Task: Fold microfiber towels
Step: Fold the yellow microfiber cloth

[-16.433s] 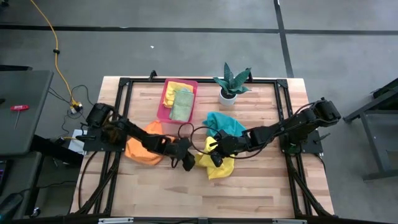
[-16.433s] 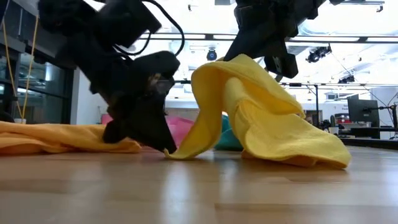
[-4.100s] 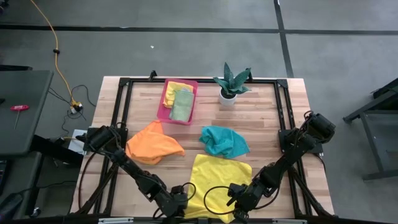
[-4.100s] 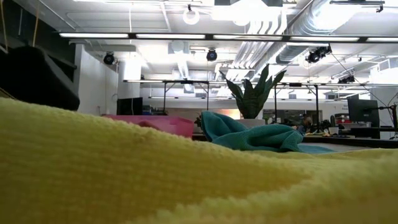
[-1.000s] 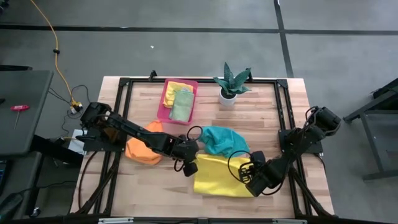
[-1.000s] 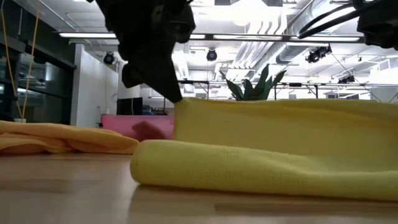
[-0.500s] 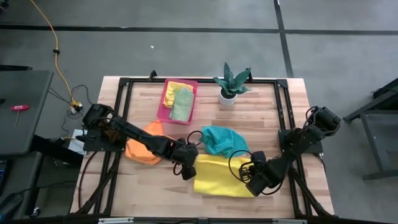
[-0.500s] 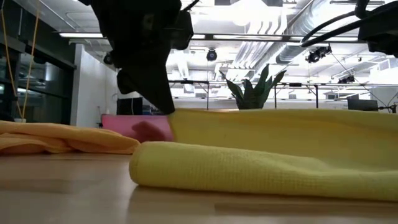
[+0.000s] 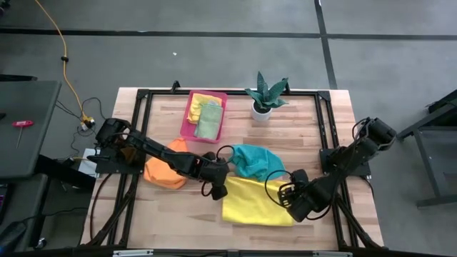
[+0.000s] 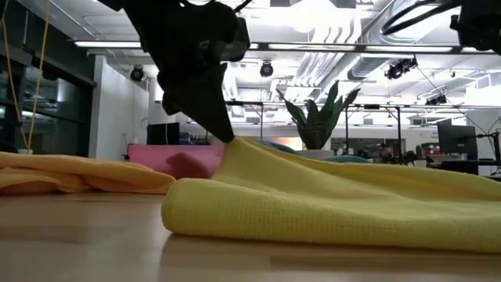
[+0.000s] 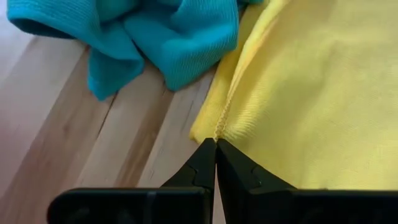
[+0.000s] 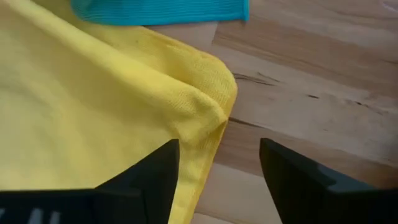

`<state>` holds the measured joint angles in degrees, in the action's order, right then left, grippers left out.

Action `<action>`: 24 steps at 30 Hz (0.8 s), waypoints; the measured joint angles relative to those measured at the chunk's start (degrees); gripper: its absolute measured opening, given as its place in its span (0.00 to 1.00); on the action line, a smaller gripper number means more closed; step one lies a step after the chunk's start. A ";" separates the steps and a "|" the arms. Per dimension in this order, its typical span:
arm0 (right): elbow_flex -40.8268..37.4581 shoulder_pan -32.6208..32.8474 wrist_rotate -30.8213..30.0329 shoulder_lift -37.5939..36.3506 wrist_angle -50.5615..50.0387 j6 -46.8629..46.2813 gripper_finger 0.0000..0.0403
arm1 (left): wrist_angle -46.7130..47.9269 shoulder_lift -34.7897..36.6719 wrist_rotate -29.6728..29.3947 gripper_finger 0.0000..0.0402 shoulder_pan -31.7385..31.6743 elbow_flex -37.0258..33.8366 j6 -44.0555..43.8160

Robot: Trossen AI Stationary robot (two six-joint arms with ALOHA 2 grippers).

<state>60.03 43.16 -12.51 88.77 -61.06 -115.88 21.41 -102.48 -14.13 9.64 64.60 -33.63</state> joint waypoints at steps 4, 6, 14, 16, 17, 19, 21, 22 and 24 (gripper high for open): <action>-0.01 0.00 -0.14 -1.21 -0.09 0.86 0.54 | -0.27 -0.41 0.51 0.02 -0.65 -0.02 0.00; -0.02 0.00 -0.73 -1.41 -0.12 0.88 0.54 | -0.65 -0.41 -0.74 0.05 -0.65 0.00 0.92; -0.01 -0.01 -0.35 -1.44 3.12 5.62 0.54 | 0.53 -0.38 0.72 0.25 -2.53 0.00 3.89; 0.00 -0.09 1.19 -1.44 5.35 10.02 0.54 | 3.45 0.56 3.55 0.30 -3.70 -0.04 3.89; -0.01 -0.34 2.31 -1.44 6.35 12.66 0.54 | 3.92 1.24 4.93 0.32 -4.24 -0.04 3.91; 0.00 -0.77 4.12 -1.44 8.09 17.88 0.54 | 4.78 2.72 7.15 0.36 -4.91 -0.04 4.55; 0.00 -1.18 4.42 -1.08 9.44 23.19 0.53 | 3.57 3.67 8.63 0.39 -4.45 -0.04 6.24; -0.02 -1.20 4.46 -0.90 9.44 25.84 0.53 | 2.31 4.00 8.75 0.40 -3.78 -0.04 7.11; -0.40 -1.68 4.24 -0.53 9.44 28.66 0.51 | -1.23 4.24 8.89 0.40 -1.88 -0.04 7.88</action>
<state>59.63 41.48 -8.27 88.24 -51.62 -87.22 20.17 -98.24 -5.23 7.77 64.55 -25.75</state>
